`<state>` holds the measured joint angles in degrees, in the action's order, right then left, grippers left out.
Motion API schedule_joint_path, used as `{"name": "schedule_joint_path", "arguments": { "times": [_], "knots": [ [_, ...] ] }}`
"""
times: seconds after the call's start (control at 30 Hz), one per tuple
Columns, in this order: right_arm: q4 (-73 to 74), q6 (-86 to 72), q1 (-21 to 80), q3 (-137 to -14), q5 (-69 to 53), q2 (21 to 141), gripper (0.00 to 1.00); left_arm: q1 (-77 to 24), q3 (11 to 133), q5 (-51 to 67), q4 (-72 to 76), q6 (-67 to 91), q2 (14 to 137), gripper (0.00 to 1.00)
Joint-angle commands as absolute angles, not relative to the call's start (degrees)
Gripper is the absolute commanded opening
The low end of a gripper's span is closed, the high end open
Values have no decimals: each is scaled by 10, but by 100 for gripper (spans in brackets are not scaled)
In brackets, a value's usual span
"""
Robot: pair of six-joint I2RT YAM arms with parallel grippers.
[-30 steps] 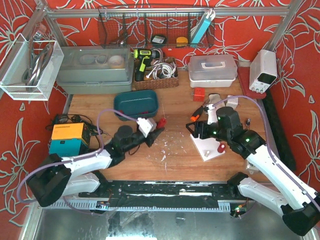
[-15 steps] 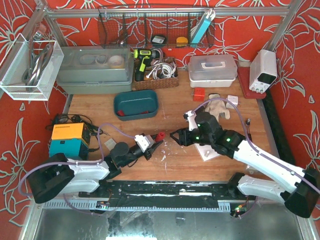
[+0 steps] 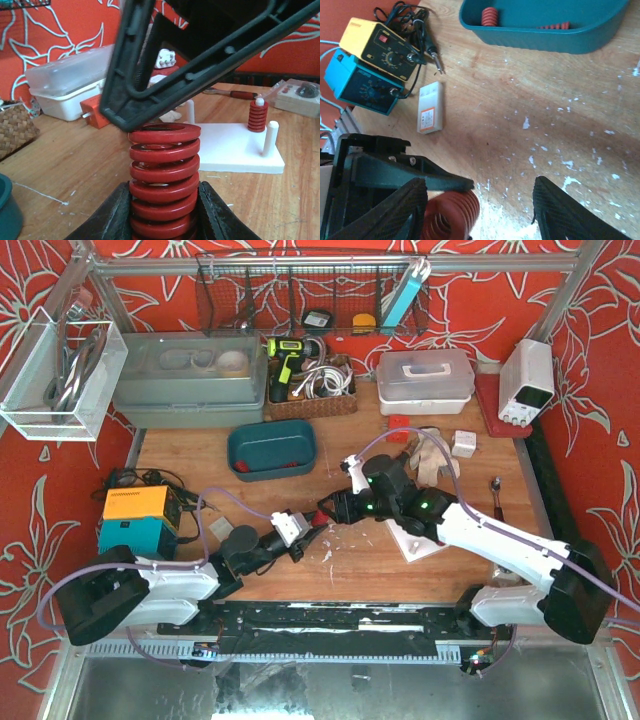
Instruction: Install the large spring
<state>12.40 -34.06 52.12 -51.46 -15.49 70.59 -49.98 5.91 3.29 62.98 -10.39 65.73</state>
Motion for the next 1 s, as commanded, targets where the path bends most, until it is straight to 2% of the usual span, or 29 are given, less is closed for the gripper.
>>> {"name": "schedule_joint_path", "arguments": {
  "times": [0.0, 0.33, 0.63, 0.73, 0.87, 0.97],
  "knots": [
    [85, -348, 528, -516, -189, 728, 61, -507, 72, 50, 686, -113, 653, 0],
    [86, -348, 533, -493, -194, 728, 56, -507, 72, 32, 676, -116, 647, 1],
    [98, -338, 534, -482, -205, 714, 58, -507, 74, 31, 673, -113, 649, 0],
    [105, -335, 539, -485, -212, 723, 61, -507, 73, 27, 674, -112, 649, 0],
    [121, -331, 540, -480, -190, 723, 69, -507, 74, 28, 673, -110, 648, 0],
    [126, -331, 540, -483, -183, 724, 63, -507, 74, 31, 673, -109, 648, 0]
  ]
}}
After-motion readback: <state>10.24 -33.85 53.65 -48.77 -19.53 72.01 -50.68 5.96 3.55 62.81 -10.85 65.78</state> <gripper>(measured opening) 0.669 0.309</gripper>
